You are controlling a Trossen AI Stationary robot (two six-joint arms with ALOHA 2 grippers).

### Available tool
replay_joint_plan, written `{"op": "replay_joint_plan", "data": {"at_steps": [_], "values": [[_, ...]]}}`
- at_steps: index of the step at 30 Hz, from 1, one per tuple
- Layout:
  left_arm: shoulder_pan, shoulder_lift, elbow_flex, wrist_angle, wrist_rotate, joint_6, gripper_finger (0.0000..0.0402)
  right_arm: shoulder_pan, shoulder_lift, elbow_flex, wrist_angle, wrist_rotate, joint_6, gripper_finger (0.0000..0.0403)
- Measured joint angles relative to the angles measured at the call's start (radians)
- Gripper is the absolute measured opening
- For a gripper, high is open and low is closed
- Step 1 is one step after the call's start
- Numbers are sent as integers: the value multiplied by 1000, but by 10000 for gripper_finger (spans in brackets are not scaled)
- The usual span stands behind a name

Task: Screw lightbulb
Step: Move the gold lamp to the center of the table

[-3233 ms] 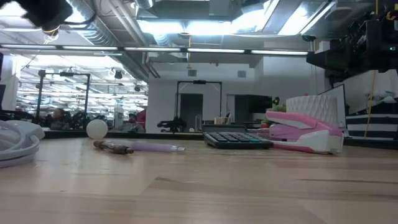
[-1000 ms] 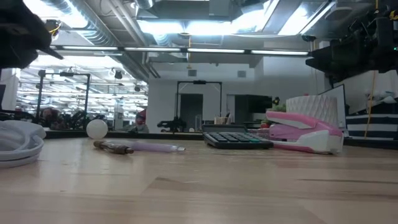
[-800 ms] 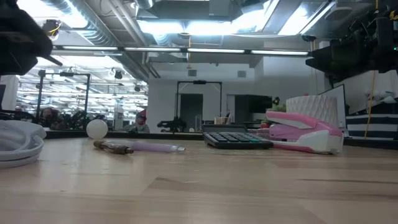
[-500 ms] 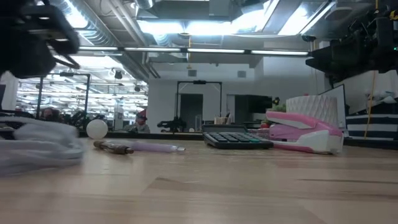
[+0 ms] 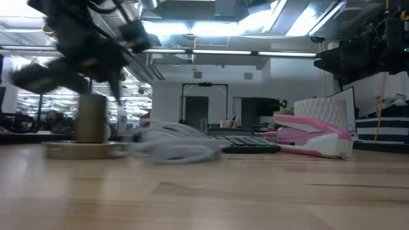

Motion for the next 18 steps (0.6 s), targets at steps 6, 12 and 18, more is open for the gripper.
{"op": "replay_joint_plan", "data": {"at_steps": [6, 12, 18], "values": [[135, 47, -5, 168, -103, 206, 100, 0, 0, 0, 6, 1, 0, 198], [252, 171, 2, 477, -102, 419, 79, 0, 0, 0, 8, 1, 0, 198], [305, 321, 69, 695, -3, 547, 67, 0, 0, 0, 7, 34, 0, 198]]}}
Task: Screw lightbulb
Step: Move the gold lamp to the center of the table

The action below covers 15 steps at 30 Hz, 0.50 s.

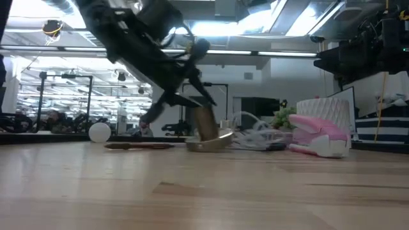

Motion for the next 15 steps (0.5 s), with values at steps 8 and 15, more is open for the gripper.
{"op": "replay_joint_plan", "data": {"at_steps": [8, 15], "values": [[10, -30, 14, -18, 50, 115, 67, 0, 0, 0, -1, 4, 0, 198], [5, -34, 14, -21, 110, 214, 73, 0, 0, 1, 2, 4, 0, 198]]}}
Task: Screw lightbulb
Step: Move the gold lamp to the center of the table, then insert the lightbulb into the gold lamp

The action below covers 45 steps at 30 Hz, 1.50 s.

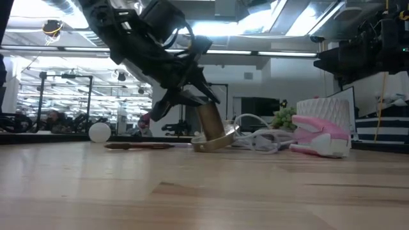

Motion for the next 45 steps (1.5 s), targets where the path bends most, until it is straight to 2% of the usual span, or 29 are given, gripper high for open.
{"op": "replay_joint_plan", "data": {"at_steps": [5, 9, 20, 26, 31, 37, 45], "values": [[1, 0, 0, 7, 19, 64, 74, 0, 0, 0, 0, 0, 0, 198], [6, 0, 0, 6, 44, 60, 81, 0, 0, 0, 0, -2, 0, 198], [5, -2, 2, 11, 38, 70, 153, 0, 0, 0, 0, -9, 0, 198], [9, -2, 1, 28, 49, 75, 178, 0, 0, 0, 0, -9, 1, 198], [10, -4, 0, 56, 121, 96, 175, 0, 0, 0, 0, -9, 1, 198], [17, -36, -3, 32, 136, 107, 157, 0, 0, 0, 0, -10, 1, 198], [63, -169, -2, -172, 142, 175, 146, 0, 0, 0, 0, -10, 1, 198]]}}
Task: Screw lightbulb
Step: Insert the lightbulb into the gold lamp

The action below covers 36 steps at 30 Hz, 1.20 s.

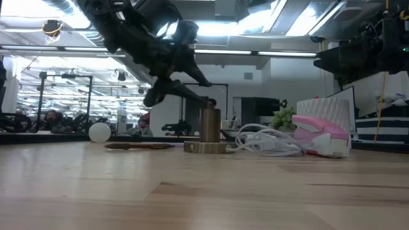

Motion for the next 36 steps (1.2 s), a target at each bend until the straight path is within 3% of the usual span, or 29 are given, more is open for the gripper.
{"op": "replay_joint_plan", "data": {"at_steps": [9, 17, 23, 29, 36], "values": [[57, -92, 0, -102, 0, 44, 145, 0, 0, 0, 0, 0, 0, 198], [221, -243, 2, -295, -56, 165, 145, 0, 0, 0, -4, 0, 0, 198], [362, -348, 3, -469, -192, 269, 145, 0, 0, 0, -12, -1, 0, 198], [478, -364, 3, -534, -333, 422, 145, 0, 0, 0, -15, -2, 0, 198], [604, -311, 4, -545, -433, 344, 145, 0, 0, 0, -18, -2, 0, 198]]}}
